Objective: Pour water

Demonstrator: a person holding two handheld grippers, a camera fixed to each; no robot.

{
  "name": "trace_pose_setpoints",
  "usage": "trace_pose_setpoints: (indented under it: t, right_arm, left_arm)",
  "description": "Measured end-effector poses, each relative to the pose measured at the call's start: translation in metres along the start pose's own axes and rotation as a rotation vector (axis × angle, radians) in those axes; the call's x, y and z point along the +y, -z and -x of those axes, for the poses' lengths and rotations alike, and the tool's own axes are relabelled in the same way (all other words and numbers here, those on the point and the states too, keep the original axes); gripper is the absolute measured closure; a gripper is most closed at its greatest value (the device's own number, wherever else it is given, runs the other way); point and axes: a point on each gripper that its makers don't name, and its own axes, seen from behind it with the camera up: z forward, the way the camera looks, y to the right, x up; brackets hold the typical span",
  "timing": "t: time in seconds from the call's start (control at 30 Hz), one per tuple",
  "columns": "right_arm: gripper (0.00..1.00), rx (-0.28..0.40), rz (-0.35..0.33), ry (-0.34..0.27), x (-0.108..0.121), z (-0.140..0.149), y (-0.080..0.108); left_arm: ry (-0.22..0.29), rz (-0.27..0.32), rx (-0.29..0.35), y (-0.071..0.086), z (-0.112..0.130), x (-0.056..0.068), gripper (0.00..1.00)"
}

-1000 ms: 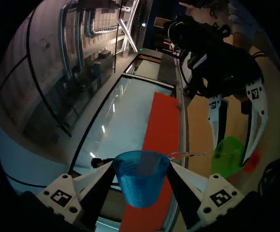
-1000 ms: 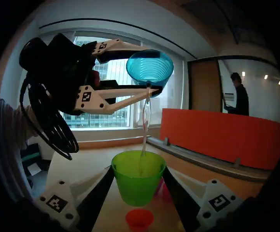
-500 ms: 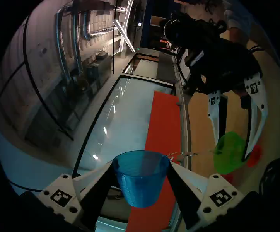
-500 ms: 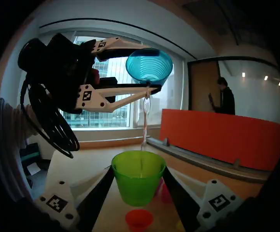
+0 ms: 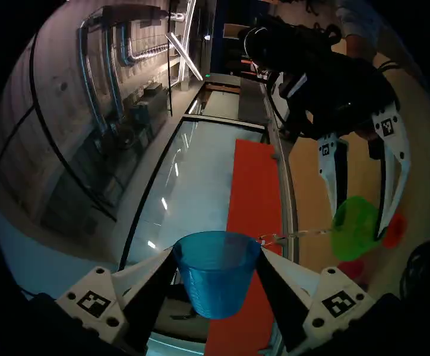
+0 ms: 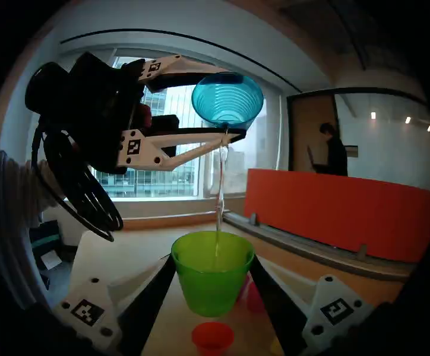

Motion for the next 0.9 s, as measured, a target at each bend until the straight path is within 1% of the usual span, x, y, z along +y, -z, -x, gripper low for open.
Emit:
trace_pose_setpoints:
  t: [0.2, 0.37, 0.9]
  right_arm:
    - [0.09, 0.003, 0.002, -0.003, 0.002, 0.001, 0.001]
    - [0.09, 0.001, 0.003, -0.002, 0.002, 0.002, 0.001]
    - [0.09, 0.006, 0.001, 0.001, 0.0, -0.001, 0.002]
  left_arm:
    - [-0.014, 0.003, 0.0, -0.002, -0.001, 0.001, 0.12]
    - [-0.038, 0.002, 0.003, -0.003, -0.002, 0.0, 0.12]
    - [-0.109, -0.011, -0.001, -0.006, -0.005, -0.01, 0.12]
